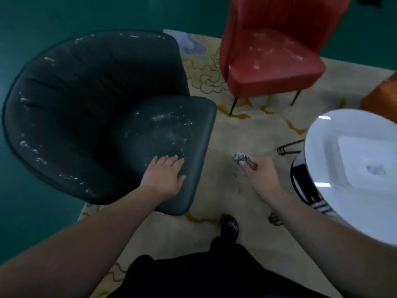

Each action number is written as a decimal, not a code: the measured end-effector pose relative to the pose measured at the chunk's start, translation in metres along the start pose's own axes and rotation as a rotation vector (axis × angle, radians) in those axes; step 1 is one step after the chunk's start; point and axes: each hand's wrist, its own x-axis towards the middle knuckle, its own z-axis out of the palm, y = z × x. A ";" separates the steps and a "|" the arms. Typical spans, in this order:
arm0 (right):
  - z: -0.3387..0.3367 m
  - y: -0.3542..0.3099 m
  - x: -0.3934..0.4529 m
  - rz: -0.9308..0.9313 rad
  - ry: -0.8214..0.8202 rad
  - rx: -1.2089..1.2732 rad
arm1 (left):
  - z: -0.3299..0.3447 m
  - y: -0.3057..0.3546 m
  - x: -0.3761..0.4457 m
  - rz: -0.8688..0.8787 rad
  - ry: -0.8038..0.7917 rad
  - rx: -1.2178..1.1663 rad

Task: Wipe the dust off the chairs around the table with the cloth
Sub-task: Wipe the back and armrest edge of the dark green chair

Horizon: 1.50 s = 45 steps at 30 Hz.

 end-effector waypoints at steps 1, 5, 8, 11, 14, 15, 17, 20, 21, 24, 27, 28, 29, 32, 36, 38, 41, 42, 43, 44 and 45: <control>-0.008 -0.001 0.017 -0.029 -0.029 -0.020 | -0.001 0.004 0.004 -0.056 -0.001 -0.018; -0.025 -0.012 0.076 -0.108 -0.127 -0.104 | -0.003 0.016 0.012 -0.258 0.016 -0.104; -0.018 -0.022 0.111 -0.148 -0.189 -0.123 | -0.002 0.019 0.014 -0.363 0.016 -0.166; -0.002 -0.037 0.141 -0.197 -0.279 -0.120 | 0.000 0.011 0.020 -0.453 -0.008 -0.231; 0.013 -0.054 0.166 -0.264 -0.359 -0.140 | 0.002 -0.004 0.030 -0.529 -0.033 -0.271; 0.017 -0.060 0.175 -0.280 -0.373 -0.152 | 0.002 -0.010 0.035 -0.547 -0.037 -0.286; 0.022 -0.074 0.192 -0.301 -0.388 -0.162 | 0.002 -0.022 0.048 -0.576 -0.032 -0.310; 0.031 -0.095 0.217 -0.343 -0.393 -0.186 | 0.000 -0.038 0.062 -0.627 -0.023 -0.347; 0.035 -0.101 0.225 -0.356 -0.403 -0.200 | 0.001 -0.042 0.066 -0.650 -0.022 -0.361; 0.048 -0.121 0.247 -0.393 -0.450 -0.238 | 0.000 -0.054 0.071 -0.710 -0.032 -0.413; 0.063 -0.139 0.263 -0.430 -0.481 -0.257 | 0.001 -0.061 0.074 -0.754 -0.018 -0.426; 0.070 -0.145 0.270 -0.449 -0.489 -0.279 | 0.002 -0.064 0.076 -0.778 -0.013 -0.437; 0.078 -0.151 0.278 -0.471 -0.501 -0.302 | 0.002 -0.066 0.079 -0.806 -0.010 -0.452; 0.108 -0.169 0.304 -0.555 -0.603 -0.327 | 0.008 -0.070 0.089 -0.903 0.008 -0.490; 0.148 -0.189 0.338 -0.664 -0.734 -0.349 | 0.019 -0.072 0.112 -1.063 0.021 -0.559; 0.167 -0.200 0.355 -0.693 -0.818 -0.366 | 0.025 -0.069 0.125 -1.163 0.026 -0.612; 0.192 -0.215 0.376 -0.767 -0.952 -0.431 | 0.036 -0.057 0.142 -1.324 0.010 -0.699; 0.201 -0.219 0.381 -0.792 -0.992 -0.448 | 0.041 -0.053 0.147 -1.371 0.010 -0.730; 0.209 -0.221 0.385 -0.821 -1.030 -0.458 | 0.046 -0.049 0.151 -1.413 0.015 -0.763; 0.218 -0.220 0.388 -0.855 -1.067 -0.465 | 0.052 -0.046 0.155 -1.453 0.023 -0.790; 0.228 -0.218 0.390 -0.886 -1.102 -0.473 | 0.058 -0.041 0.158 -1.494 0.035 -0.811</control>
